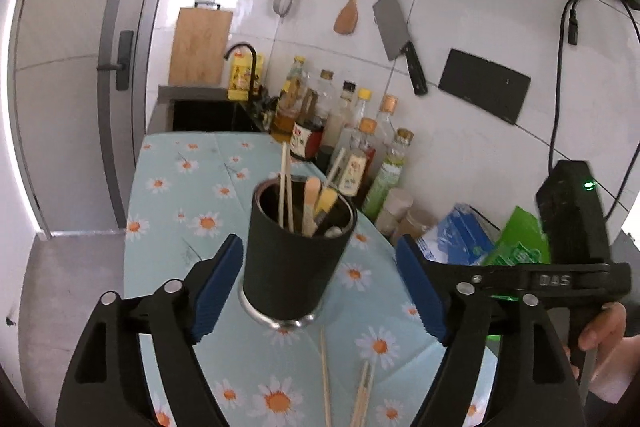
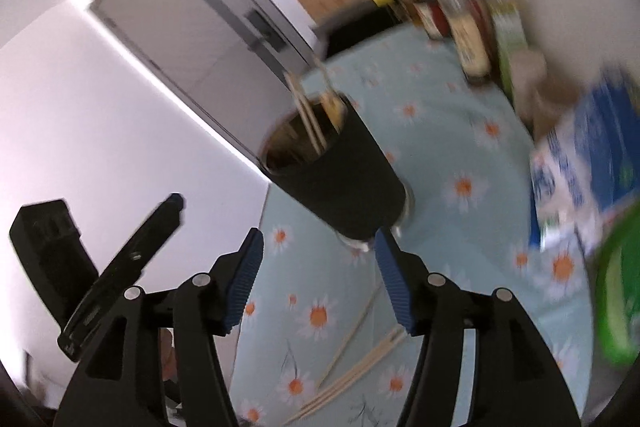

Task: Organize utensils
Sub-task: 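Move both open tools back down toward the chopsticks on the cloth, then grasp a wooden chopstick with the right tool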

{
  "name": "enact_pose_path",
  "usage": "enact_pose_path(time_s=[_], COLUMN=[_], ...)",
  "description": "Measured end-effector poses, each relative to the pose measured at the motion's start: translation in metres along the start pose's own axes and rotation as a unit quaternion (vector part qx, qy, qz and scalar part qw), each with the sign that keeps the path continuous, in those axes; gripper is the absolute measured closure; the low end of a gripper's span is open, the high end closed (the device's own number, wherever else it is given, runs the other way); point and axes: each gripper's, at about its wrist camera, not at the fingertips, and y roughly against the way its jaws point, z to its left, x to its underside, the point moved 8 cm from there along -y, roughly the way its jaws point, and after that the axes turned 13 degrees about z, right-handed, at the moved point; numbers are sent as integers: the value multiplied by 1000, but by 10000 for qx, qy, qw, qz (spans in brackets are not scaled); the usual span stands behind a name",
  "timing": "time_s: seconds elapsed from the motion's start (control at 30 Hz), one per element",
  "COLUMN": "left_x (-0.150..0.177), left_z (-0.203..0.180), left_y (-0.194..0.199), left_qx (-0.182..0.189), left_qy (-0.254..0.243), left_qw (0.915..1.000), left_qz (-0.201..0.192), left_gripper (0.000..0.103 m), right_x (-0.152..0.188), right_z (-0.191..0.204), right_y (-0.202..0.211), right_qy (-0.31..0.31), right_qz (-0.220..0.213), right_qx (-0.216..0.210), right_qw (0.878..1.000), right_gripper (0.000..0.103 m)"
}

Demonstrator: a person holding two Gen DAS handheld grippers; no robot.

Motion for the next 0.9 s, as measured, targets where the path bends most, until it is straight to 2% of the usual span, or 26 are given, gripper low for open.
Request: enact_pose_path(time_s=[0.1, 0.27, 0.3, 0.37, 0.47, 0.67, 0.73, 0.77, 0.9], left_x=[12, 32, 35, 43, 56, 78, 85, 87, 103], left_z=[-3, 0, 2, 5, 11, 19, 22, 22, 25], left_y=[0, -4, -3, -4, -9, -16, -18, -19, -24], left_qx=[-12, 54, 21, 9, 59, 72, 110, 130, 273], left_qy=[-93, -102, -77, -42, 17, 49, 55, 55, 91], left_qw=[9998, 9984, 9984, 9979, 9961, 9928, 9921, 9916, 9878], left_qz=[180, 546, 568, 650, 882, 1198, 1250, 1288, 1532], left_gripper=[25, 25, 25, 25, 25, 25, 25, 25, 25], right_x=[15, 44, 48, 60, 73, 90, 97, 100, 102], right_z=[-16, -36, -40, -46, -52, -63, -66, -67, -68], right_y=[-15, -40, -43, -51, -63, -85, -94, -97, -104], right_qy=[-481, -1398, -1512, -1745, -1968, -2307, -2471, -2498, -2573], right_qz=[512, 1219, 1280, 1422, 1625, 1892, 2004, 2048, 2068], right_qx=[109, -365, -378, -386, -297, 16, 134, 212, 435], right_qw=[9975, 9820, 9795, 9736, 9664, 9544, 9480, 9462, 9430], right_gripper=[45, 45, 46, 59, 67, 80, 80, 84, 89])
